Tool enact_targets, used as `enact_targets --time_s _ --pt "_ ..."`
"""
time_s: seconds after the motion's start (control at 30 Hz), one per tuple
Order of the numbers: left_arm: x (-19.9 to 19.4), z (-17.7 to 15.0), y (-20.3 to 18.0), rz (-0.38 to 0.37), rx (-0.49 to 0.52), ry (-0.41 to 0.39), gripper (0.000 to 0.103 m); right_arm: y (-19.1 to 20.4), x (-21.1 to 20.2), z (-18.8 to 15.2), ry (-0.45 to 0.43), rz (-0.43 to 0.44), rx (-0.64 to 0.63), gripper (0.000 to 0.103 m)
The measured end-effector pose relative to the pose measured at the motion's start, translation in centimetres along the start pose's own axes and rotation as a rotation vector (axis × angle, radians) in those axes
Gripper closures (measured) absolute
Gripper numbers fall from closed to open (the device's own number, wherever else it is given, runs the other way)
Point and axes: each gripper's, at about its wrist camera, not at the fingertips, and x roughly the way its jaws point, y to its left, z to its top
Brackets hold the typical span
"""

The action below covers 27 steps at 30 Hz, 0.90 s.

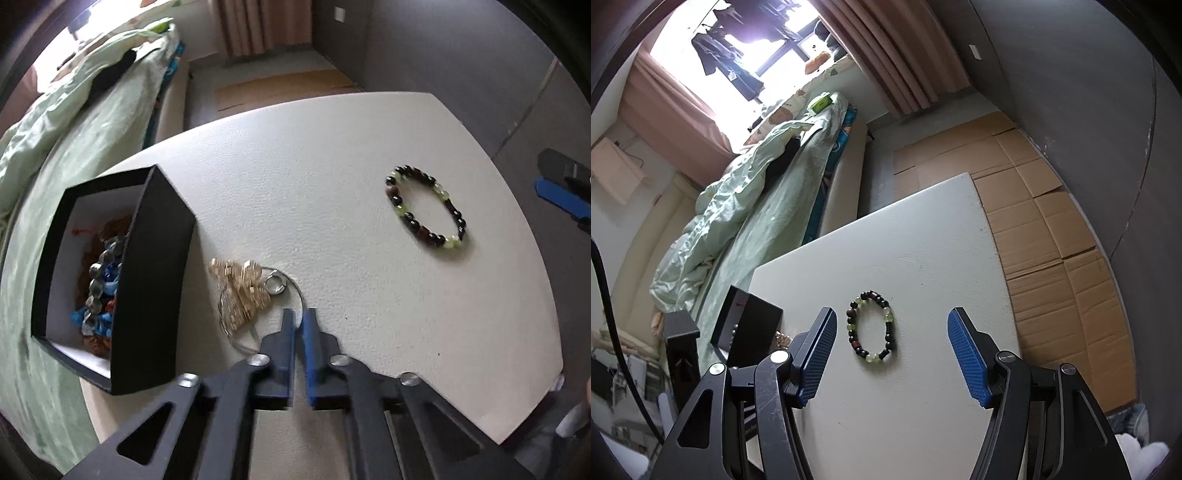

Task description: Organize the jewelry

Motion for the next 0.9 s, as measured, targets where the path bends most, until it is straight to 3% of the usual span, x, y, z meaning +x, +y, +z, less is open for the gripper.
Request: enact_targets --time_s 0.13,0.2,0.47,0.77,0.8,0.87,0.9 --pt "0.1 0.5 0.2 -0.026 -0.005 0.014 0.103 0.2 0.0 -0.1 0.003 0.004 -0.016 0.039" --pt "0.0 0.5 0.9 -0.074 -0.036 0.021 0.103 0.0 0.1 -0.1 0.010 0.002 -0.019 0.039" --pt "-3.0 2.1 2.6 -0.150 -0.093 -0.038 0.103 0.2 0.8 -0.4 0.052 0.006 -0.032 0.039" --pt "-3.9 1.5 1.3 -0.137 0.029 -0.015 0.102 0.8 2.1 -0.8 0.106 0.013 -0.045 0.039" --pt "-3.8 1.4 1.3 -0.142 0.032 -0.003 0.101 0.9 2.1 -0.8 0.107 0.014 -0.046 0.039" --pt "-3.5 1.0 1.3 -0.142 0.031 0.026 0.088 1.1 2.0 -0.9 0.104 0.012 -0.050 0.039" --pt "-3.4 0.7 1.3 -0.138 0.027 0.030 0.072 1.1 2.0 -0.9 0.103 0.011 -0.052 0.039"
